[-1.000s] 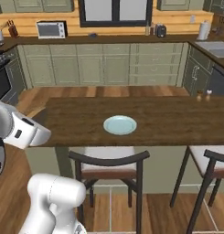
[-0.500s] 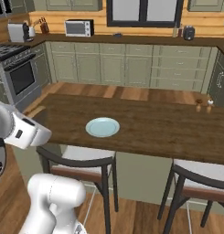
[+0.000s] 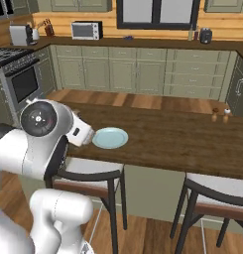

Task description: Start the toaster. Once the lever pops up, take the bread to the plate on the dining counter.

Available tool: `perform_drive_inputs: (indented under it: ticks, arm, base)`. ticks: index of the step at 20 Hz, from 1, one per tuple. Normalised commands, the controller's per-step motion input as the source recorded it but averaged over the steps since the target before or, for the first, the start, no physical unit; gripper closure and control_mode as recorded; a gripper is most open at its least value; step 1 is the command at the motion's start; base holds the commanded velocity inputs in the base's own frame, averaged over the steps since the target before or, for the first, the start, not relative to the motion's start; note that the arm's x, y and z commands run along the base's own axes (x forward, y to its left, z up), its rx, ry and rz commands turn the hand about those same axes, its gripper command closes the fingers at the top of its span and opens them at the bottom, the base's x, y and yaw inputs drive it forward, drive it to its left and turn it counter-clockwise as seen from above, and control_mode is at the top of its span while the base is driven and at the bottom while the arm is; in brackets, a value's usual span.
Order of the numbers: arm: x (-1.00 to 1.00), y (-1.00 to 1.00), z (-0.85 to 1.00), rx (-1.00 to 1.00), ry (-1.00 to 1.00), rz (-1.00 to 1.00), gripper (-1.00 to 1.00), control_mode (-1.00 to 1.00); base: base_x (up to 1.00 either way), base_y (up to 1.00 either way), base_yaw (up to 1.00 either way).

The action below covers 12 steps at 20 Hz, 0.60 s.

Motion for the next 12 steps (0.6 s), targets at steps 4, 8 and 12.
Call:
perform_drive_inputs:
  ticks: [4, 8, 12]
  arm:
    - [1.0, -0.24, -0.55, 0.0, 0.02, 0.1, 1.0, -1.0]
    - [1.0, 0.01, -0.86, -0.02, 0.0, 0.15, 1.0, -1.0]
    - [1.0, 0.21, -0.85, -0.05, 0.0, 0.17, 1.0, -1.0]
  base:
    - [0.0, 0.0, 0.0]
    - [0.0, 0.0, 0.0]
    - [0.0, 0.0, 0.0]
